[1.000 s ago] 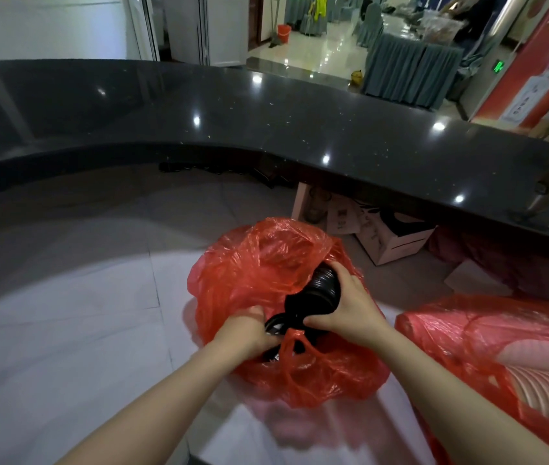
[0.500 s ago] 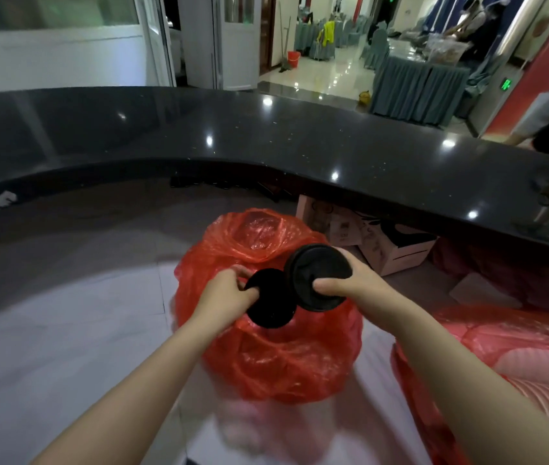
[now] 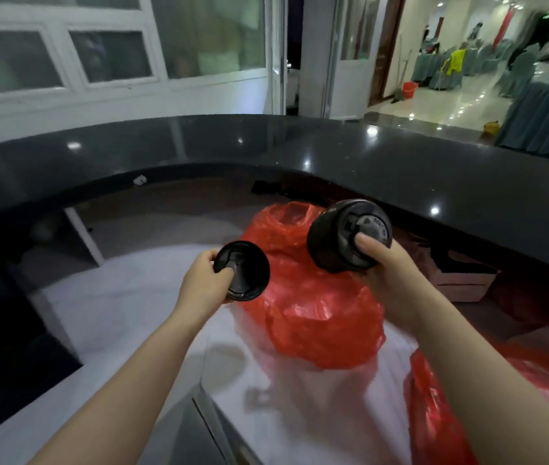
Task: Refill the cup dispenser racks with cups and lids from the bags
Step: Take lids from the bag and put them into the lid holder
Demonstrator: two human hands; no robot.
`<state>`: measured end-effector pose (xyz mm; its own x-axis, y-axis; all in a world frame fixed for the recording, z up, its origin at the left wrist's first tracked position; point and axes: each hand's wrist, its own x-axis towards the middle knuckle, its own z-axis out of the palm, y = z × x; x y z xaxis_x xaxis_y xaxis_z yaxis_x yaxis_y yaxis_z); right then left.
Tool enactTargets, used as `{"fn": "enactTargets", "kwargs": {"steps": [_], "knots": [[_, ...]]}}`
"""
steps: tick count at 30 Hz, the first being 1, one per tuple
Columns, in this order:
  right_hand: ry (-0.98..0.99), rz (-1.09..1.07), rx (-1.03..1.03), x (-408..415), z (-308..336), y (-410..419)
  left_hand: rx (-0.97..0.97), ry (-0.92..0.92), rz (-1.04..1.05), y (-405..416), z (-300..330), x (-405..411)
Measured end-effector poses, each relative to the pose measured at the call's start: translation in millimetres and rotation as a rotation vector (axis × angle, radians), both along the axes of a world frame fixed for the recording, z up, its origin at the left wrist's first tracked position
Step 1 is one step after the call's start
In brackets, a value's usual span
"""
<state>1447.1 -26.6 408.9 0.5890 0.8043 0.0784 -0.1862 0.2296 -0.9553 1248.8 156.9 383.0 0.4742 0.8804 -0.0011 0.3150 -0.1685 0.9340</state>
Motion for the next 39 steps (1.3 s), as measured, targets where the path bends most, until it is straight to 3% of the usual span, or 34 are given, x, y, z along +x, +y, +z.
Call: {"fn": "enactTargets", "kwargs": {"steps": [4,13,16,23,31,39], "knots": [[-0.072,0.006,0.015,-27,-8,6,-0.082,-0.104,0.086,-39,3,-30],[-0.839,-0.089,0.01,-147,-15,33,-0.159,-0.251,0.232,-101,22,-125],[-0.956,-0.076,0.073,-181,-12,38,-0.16,-0.313,0.256,-113,29,-154],[-0.969,0.092,0.206,-275,-4,56,-0.054,-0.389,0.425,-133,41,-246],[-0.79,0.392,0.344,-419,16,59,0.124,-0.312,0.685,-172,54,-402],[-0.735,0.597,0.374,-581,24,32,0.144,-0.328,0.803,-218,52,-565]]}}
